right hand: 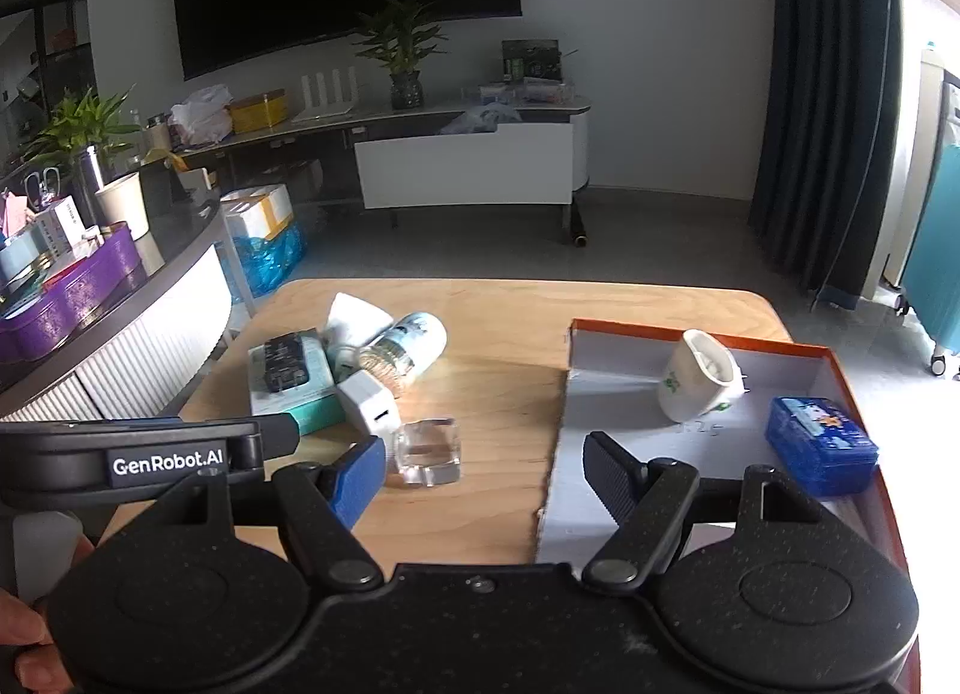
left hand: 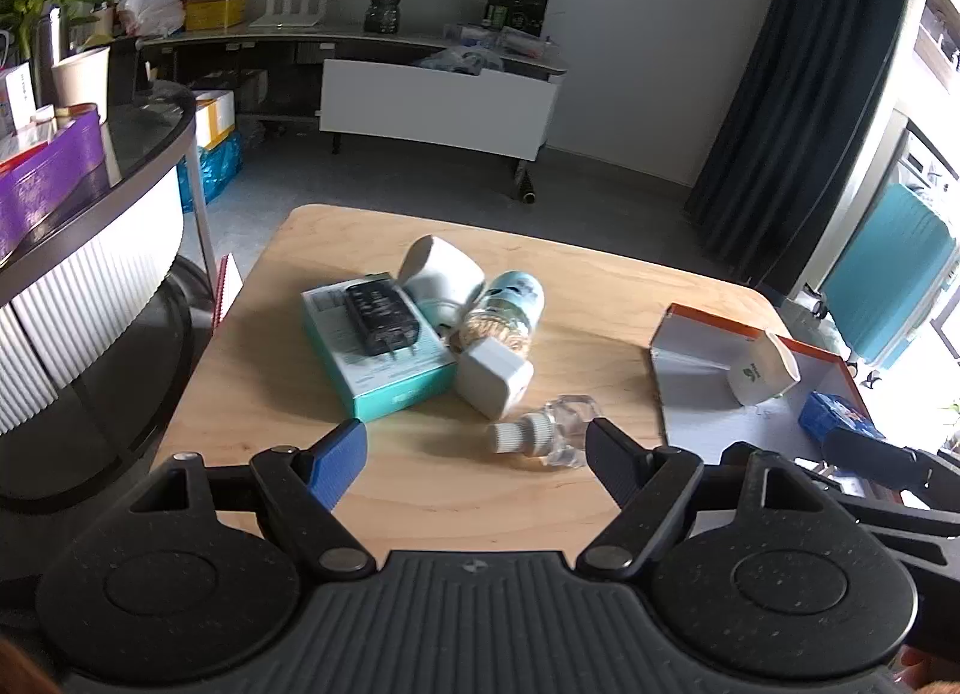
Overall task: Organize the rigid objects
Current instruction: 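Move both open tools back from the tray toward the items on the table, then grasp the black charger on the teal box with the left tool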
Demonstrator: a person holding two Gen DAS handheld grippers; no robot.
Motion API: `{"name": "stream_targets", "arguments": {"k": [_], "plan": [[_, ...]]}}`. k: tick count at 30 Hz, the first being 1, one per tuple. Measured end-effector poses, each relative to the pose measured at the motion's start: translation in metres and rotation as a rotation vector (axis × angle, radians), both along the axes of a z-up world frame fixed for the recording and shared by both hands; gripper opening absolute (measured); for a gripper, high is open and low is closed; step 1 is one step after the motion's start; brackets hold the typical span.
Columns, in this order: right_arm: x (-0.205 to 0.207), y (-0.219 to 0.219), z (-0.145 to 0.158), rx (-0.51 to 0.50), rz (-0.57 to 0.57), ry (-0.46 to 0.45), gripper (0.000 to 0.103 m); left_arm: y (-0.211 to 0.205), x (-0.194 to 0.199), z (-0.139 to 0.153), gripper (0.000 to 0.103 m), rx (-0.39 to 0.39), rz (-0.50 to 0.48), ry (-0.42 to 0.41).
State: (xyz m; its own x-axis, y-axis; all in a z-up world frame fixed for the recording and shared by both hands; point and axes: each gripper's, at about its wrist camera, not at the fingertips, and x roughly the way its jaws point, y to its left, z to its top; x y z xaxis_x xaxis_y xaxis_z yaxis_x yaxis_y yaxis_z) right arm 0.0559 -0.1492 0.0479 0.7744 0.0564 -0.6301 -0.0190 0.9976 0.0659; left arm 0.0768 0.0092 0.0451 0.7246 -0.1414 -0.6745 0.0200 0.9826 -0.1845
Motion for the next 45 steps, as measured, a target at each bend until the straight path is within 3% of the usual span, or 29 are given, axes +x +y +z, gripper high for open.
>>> {"name": "stream_targets", "arguments": {"k": [19,27,36,39,45], "plan": [[0.011,0.018,-0.023,0.008,0.059,0.051,0.088,0.039,0.009,-0.026,0.086,-0.04,0.079,0.043],[0.016,0.012,-0.032,0.019,0.05,0.068,0.088,0.055,0.033,-0.034,0.087,-0.031,0.146,0.054],[0.018,0.01,-0.037,0.014,0.055,0.067,0.088,0.05,0.076,-0.032,0.087,-0.016,0.202,0.011],[0.02,0.008,-0.04,0.018,0.05,0.073,0.088,0.041,0.088,-0.035,0.084,0.01,0.207,-0.001],[0.025,0.002,-0.045,0.03,0.038,0.082,0.088,0.03,0.108,-0.049,0.067,0.049,0.198,0.022]]}}
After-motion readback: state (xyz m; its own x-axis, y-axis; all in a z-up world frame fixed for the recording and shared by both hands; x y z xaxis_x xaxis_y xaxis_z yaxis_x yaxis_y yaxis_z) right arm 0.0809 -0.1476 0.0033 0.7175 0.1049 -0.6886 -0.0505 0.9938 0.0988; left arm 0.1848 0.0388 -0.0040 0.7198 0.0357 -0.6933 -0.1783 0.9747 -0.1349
